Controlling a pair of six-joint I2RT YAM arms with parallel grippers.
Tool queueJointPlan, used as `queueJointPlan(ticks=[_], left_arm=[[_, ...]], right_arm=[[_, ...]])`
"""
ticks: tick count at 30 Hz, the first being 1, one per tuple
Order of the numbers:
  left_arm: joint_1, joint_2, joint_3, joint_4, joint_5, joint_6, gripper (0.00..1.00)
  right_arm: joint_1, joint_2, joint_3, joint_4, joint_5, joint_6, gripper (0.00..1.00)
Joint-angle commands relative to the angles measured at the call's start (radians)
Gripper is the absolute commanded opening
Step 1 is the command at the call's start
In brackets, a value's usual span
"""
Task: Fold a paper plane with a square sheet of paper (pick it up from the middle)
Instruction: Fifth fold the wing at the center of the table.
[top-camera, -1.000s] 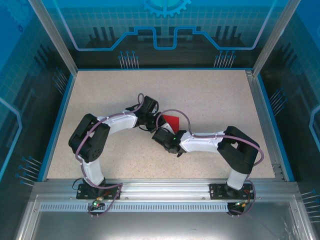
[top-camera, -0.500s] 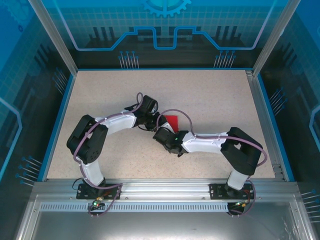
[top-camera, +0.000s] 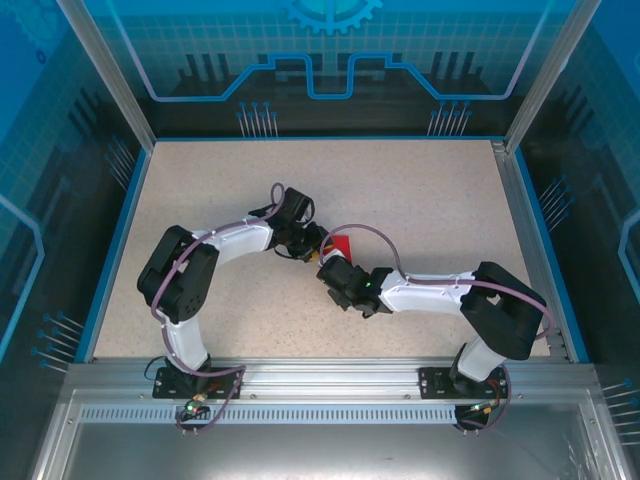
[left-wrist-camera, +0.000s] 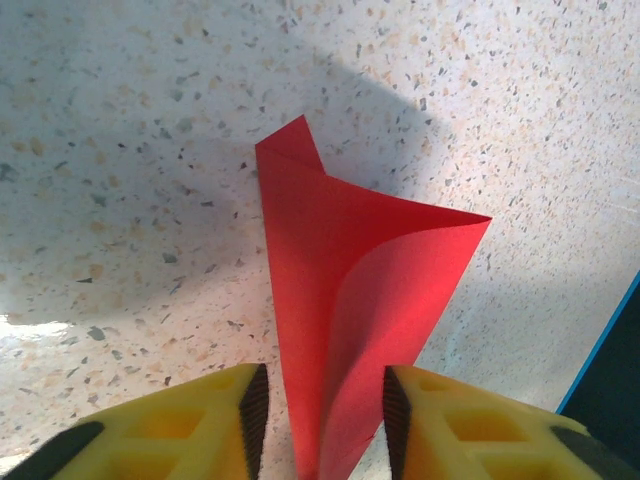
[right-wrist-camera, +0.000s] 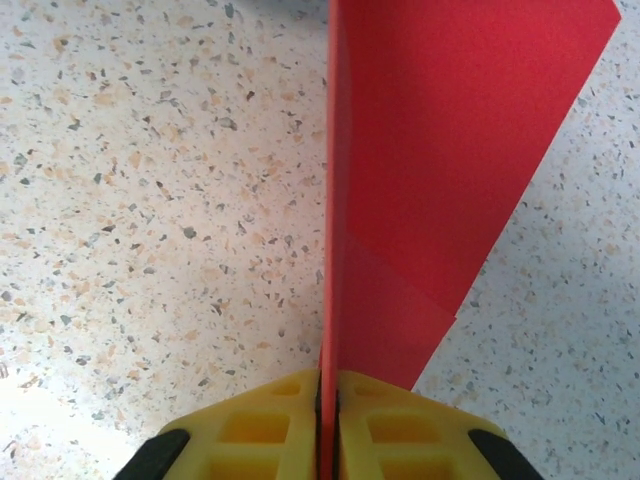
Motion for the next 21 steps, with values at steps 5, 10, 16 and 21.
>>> queueJointPlan(ticks=[5,10,16,21], left_arm=[[0.007,0.015,0.034,-0.098,-0.017,0.05,0.12],[0.008,0.025,0.04,-0.111,-0.016,0.051,0.03],[0.009,0.026,0.04,-0.111,-0.013,0.049,0.02],[0.008,0.023,0.04,-0.113,-0.015,0.049,0.02]], right_arm=[[-0.011,0.02,-0.011,0.033,-0.014,-0.017,0.17],[-0.014,0.028,-0.009,0.017,-0.047,0.017,0.24],[-0.015,-0.001,-0.038,0.008,-0.096,0.065,0.29],[-0.008,-0.018,-0.056,0.001,-0.113,0.082,0.31]])
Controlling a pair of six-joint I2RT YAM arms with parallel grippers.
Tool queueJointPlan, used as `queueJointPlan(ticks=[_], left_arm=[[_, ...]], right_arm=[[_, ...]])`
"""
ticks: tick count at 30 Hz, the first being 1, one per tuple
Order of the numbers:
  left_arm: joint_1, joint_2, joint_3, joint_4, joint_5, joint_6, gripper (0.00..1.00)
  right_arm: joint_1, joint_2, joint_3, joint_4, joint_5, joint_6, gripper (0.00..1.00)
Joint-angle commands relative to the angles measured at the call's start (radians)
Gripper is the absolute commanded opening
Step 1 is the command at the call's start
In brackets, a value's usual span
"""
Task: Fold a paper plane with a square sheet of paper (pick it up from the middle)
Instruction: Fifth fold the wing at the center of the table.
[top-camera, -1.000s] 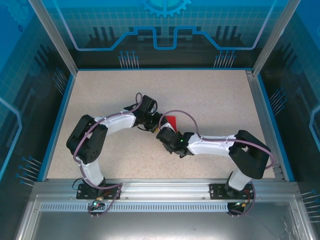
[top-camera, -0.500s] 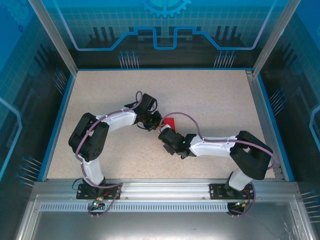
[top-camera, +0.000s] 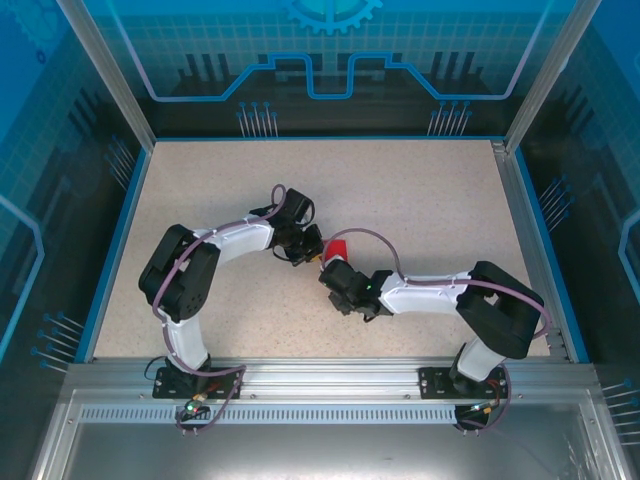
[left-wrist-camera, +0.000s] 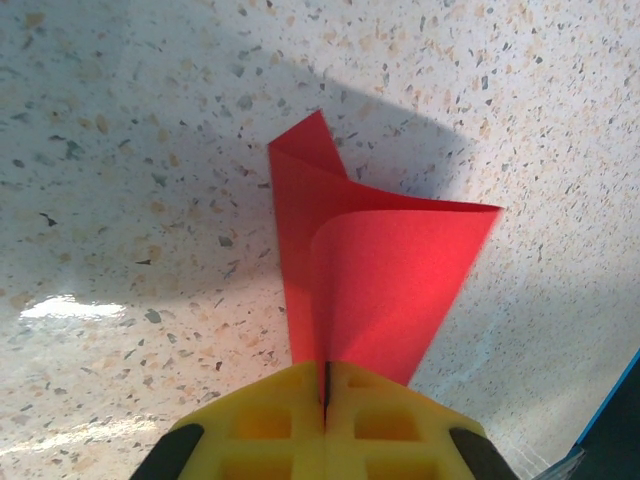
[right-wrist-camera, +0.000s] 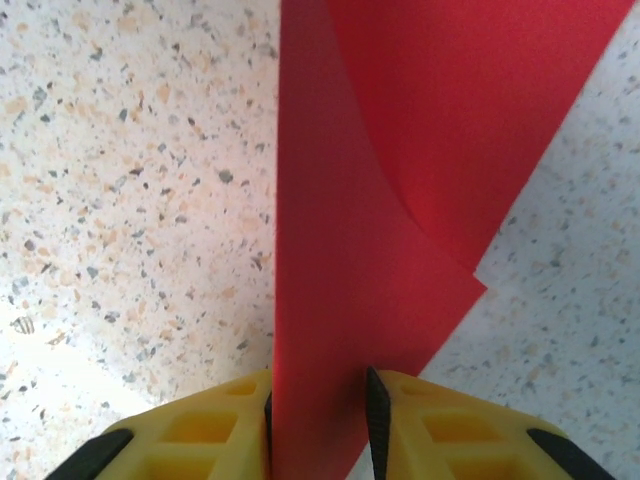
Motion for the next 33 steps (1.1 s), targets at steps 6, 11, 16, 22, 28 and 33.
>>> queueJointPlan(ticks=[6,11,16,22,28,33], left_arm=[[0.007,0.014,0.033,-0.035,0.001,0.002,0.02],[0.006,0.011,0.028,-0.035,0.001,0.003,0.02],[0.006,0.013,0.02,-0.031,0.002,0.0,0.02],[0.006,0.015,0.025,-0.028,0.007,0.0,0.01],[0.007,0.02,0.03,-0.028,0.008,0.001,0.01],[0.007,0.02,0.03,-0.03,0.011,0.0,0.01]], right_arm=[[0.007,-0.04,-0.024,-0.024,-0.023,0.044,0.32],[0.01,-0.076,0.0,-0.062,-0.017,0.043,0.39],[0.006,-0.106,0.021,-0.083,-0.025,0.038,0.44],[0.009,-0.068,0.031,-0.079,-0.046,0.054,0.42],[0.017,-0.051,0.028,-0.084,-0.04,0.065,0.33],[0.021,-0.035,0.025,-0.086,-0.037,0.068,0.24]])
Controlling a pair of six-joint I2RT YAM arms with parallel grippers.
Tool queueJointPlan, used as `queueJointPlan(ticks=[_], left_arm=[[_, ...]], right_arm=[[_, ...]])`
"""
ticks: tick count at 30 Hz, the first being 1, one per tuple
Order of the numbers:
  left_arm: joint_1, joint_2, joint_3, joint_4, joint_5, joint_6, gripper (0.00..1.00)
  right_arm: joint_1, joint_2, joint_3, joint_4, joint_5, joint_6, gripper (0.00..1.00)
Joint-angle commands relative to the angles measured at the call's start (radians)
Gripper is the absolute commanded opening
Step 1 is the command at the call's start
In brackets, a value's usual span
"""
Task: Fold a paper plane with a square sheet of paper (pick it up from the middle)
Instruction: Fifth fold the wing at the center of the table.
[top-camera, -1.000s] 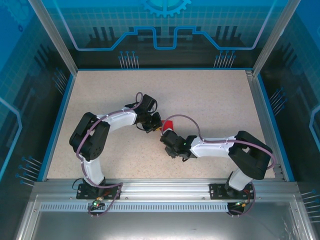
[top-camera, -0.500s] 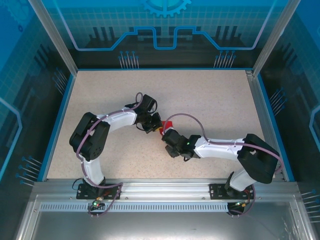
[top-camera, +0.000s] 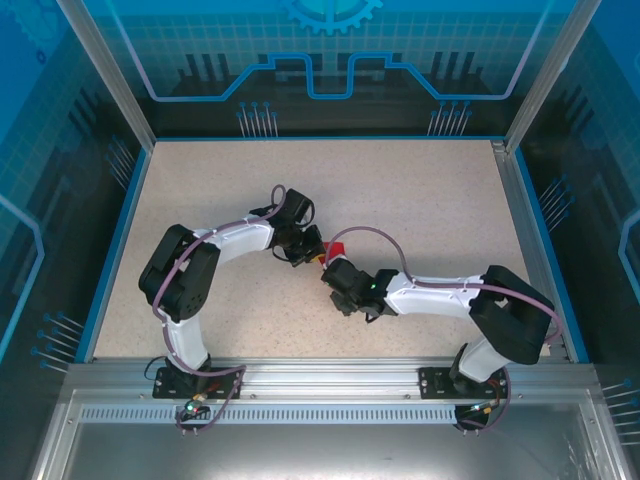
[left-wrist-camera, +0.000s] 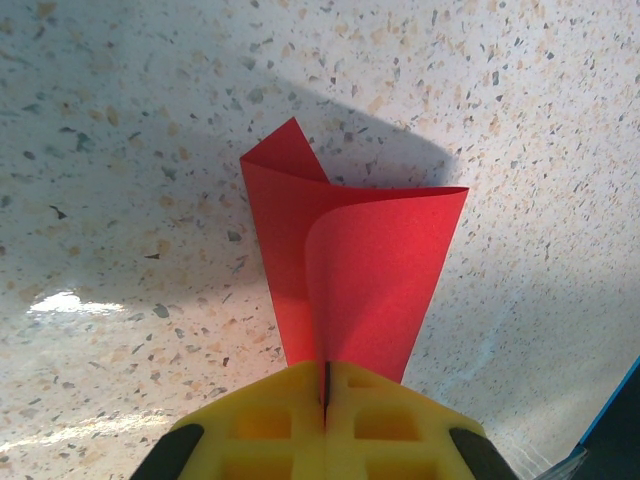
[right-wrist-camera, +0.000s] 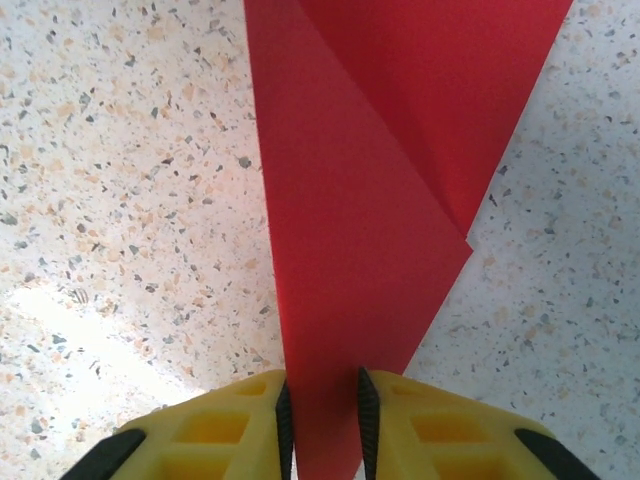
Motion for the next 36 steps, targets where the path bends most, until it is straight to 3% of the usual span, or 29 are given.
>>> queueJointPlan(ticks=[1,13,36], left_arm=[[0.007,0.019,0.03,-0.018,0.008,-0.001,0.01],[0.006,0.015,0.021,-0.021,0.01,0.001,0.01],[0.006,0.011,0.012,-0.02,0.014,-0.004,0.01]], right_arm=[[0.015,0.017,0.012,-0.024,-0.006,0.012,0.24],[0.015,0.029,0.01,-0.03,-0.005,0.006,0.2],[0.006,0.014,0.107,-0.034,-0.02,-0.023,0.49]])
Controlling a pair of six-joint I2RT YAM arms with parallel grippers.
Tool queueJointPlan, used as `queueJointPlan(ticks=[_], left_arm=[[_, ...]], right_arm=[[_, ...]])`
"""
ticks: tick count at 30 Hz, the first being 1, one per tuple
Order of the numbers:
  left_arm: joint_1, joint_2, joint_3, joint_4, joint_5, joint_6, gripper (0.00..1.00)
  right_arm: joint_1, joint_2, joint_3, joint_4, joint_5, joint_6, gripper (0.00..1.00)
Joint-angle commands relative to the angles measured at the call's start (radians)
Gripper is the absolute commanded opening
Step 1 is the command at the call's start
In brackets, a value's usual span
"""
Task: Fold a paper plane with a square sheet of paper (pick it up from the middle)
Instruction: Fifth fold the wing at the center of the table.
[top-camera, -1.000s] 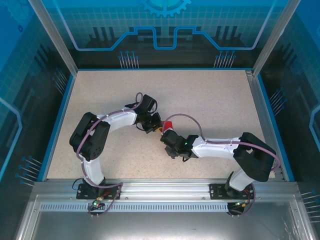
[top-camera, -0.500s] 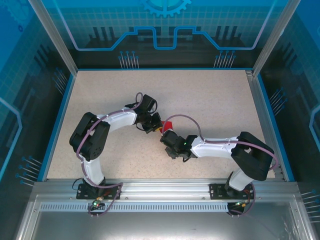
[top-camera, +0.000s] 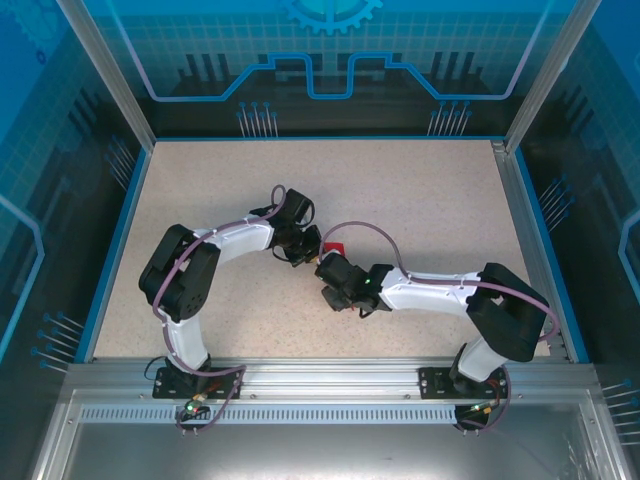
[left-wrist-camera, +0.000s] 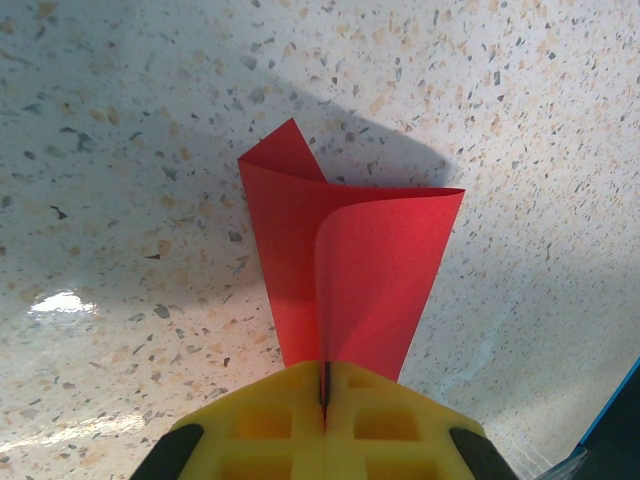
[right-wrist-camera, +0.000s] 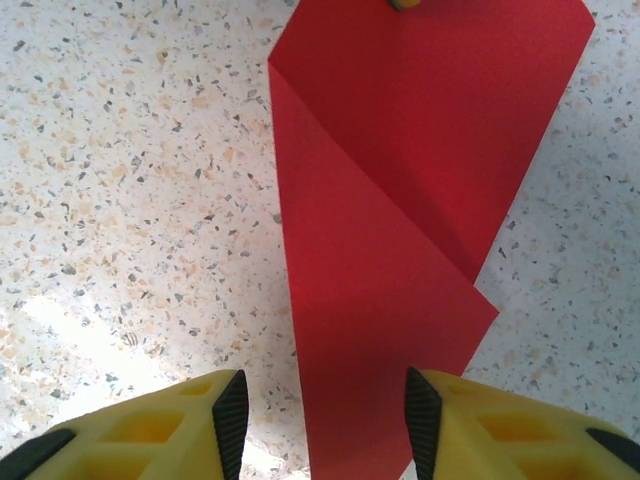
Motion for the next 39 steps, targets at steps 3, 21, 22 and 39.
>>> queueJointPlan(ticks=[3,21,22,39], left_arm=[[0.006,0.01,0.011,-0.017,0.015,-0.005,0.0],[0.007,0.008,0.019,-0.025,0.014,-0.006,0.0],[0.006,0.008,0.019,-0.025,0.015,-0.004,0.0],[0.006,0.0,0.013,-0.028,0.011,-0.005,0.01]], right_arm=[[0.003,0.014,0.048,-0.018,-0.003,-0.018,0.49],[0.019,0.064,0.032,-0.014,0.057,0.016,0.33],[0.019,0.065,0.035,-0.017,0.059,0.018,0.33],[0.019,0.079,0.033,-0.018,0.081,0.02,0.24]])
